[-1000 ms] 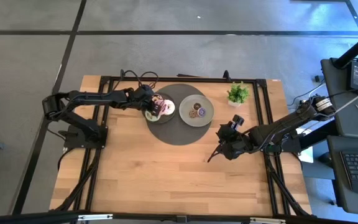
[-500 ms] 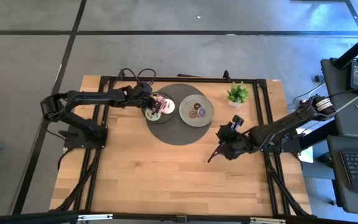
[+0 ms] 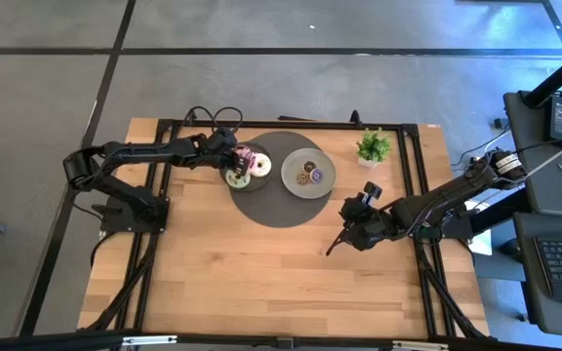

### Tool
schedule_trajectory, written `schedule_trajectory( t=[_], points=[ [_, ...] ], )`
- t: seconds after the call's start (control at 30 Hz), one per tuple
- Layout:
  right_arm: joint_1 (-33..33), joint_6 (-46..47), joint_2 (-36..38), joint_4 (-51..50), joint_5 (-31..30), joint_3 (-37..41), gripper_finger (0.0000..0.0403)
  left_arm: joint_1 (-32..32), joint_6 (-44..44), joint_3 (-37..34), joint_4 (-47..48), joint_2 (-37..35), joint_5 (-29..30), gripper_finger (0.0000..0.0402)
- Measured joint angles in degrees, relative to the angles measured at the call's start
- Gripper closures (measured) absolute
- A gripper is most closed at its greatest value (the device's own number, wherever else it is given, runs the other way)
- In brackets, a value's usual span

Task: Pick & Place donuts
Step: Put the big pink doughnut on the dark gray plate, then adjust the dark gray plate

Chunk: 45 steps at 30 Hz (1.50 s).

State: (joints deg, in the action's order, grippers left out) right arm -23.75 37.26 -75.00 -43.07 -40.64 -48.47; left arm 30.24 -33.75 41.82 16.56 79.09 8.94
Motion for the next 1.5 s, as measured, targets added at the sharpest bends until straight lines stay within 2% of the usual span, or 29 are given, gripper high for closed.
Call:
schedule_trajectory(
  t=[0.17, 0.53, 0.87, 1.07, 1.27, 1.5],
  points=[
    [0.0, 0.0, 0.0, 0.0, 0.2, 0.0, 0.0207, 0.0, 0.0, 0.0, 0.0, 0.0, 1.0, 0.0346],
    [0.0, 0.1, 0.0, 0.0, 0.4, 0.0, 0.0207, 0.0, -1.5, 0.0, 0.6, 0.0, 0.9, 0.0287],
    [0.0, 0.2, 0.0, 0.0, 0.4, 0.0, 0.0207, 1.2, -0.8, 0.1, 0.7, -3.5, 1.2, 0.0285],
    [0.0, 0.2, 0.0, 0.0, 0.4, 0.0, 0.0207, 2.2, -1.3, 0.2, 8.1, -7.8, 6.3, 0.0285],
    [0.0, 0.2, 0.0, 0.0, 0.3, 0.0, 0.0207, 0.9, -7.4, 0.1, 20.4, -6.5, 14.9, 0.0285],
    [0.0, 0.2, 0.0, 0.0, 0.3, 0.0, 0.0207, -0.2, -8.5, -0.3, 20.5, -2.3, 15.2, 0.0284]
  ],
)
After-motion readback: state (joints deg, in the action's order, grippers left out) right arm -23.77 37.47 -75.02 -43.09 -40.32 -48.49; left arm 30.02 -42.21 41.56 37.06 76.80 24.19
